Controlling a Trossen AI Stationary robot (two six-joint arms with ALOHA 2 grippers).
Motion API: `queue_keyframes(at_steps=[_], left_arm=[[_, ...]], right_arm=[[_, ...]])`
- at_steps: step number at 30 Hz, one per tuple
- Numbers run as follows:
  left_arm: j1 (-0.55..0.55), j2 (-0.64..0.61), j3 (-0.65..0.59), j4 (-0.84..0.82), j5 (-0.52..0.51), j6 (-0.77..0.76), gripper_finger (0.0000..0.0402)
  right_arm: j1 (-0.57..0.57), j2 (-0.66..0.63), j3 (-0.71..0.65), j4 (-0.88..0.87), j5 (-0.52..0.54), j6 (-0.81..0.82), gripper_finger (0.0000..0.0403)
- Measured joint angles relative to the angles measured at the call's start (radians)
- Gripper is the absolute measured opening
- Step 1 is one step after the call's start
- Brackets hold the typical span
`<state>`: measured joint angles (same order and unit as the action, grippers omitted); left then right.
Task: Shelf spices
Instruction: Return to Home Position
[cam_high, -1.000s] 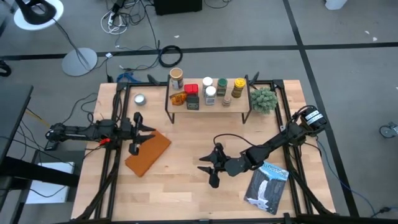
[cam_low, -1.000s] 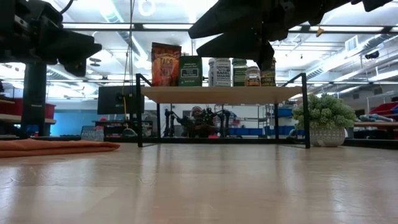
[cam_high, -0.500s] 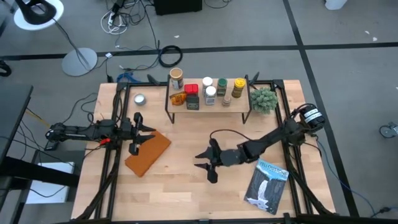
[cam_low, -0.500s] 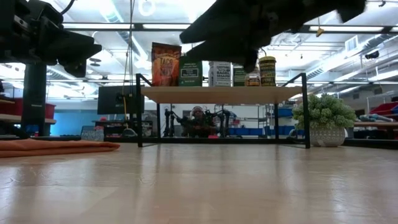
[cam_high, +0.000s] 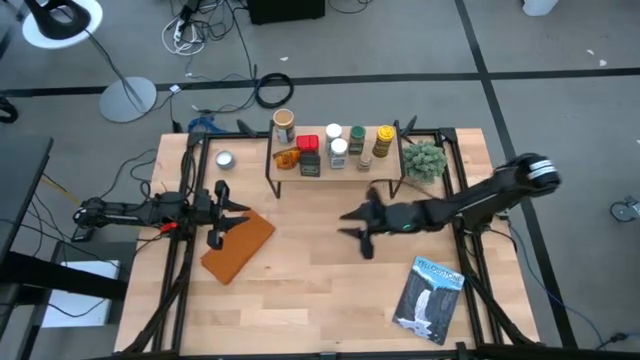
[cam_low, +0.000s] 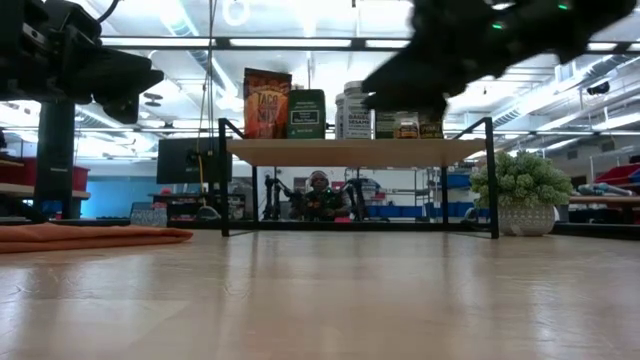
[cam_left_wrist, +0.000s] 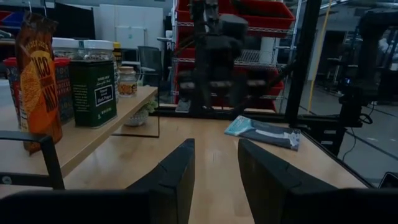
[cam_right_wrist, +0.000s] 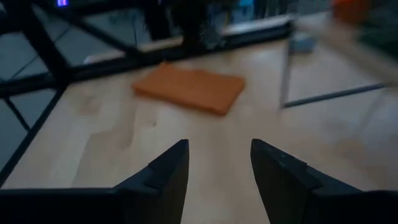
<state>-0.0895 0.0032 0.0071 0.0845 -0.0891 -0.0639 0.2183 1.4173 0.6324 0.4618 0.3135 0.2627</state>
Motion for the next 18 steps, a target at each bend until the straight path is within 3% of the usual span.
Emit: queue_keyframes(at_steps=[4,8,14,18], left_arm=[[0.000,0.000,0.000,0.001,0.000,0.000,0.0127],[0.000,0.000,0.000,0.001,0.000,0.000,0.0127],[0.000,0.000,0.000,0.002,0.000,0.000,0.0127],[0.000,0.000,0.000,0.001,0.000,0.000,0.0127]], right_arm=[[-0.044,-0.194,-0.202,0.131,-0.013,-0.051,0.0171],[-0.131,-0.361,-0.374,0.257,-0.156,-0.056,0.0170],[-0.252,-0.555,-0.505,0.268,-0.353,-0.046,0.0171],[-0.286,-0.661,-0.553,0.214,-0.393,-0.006,0.0169]])
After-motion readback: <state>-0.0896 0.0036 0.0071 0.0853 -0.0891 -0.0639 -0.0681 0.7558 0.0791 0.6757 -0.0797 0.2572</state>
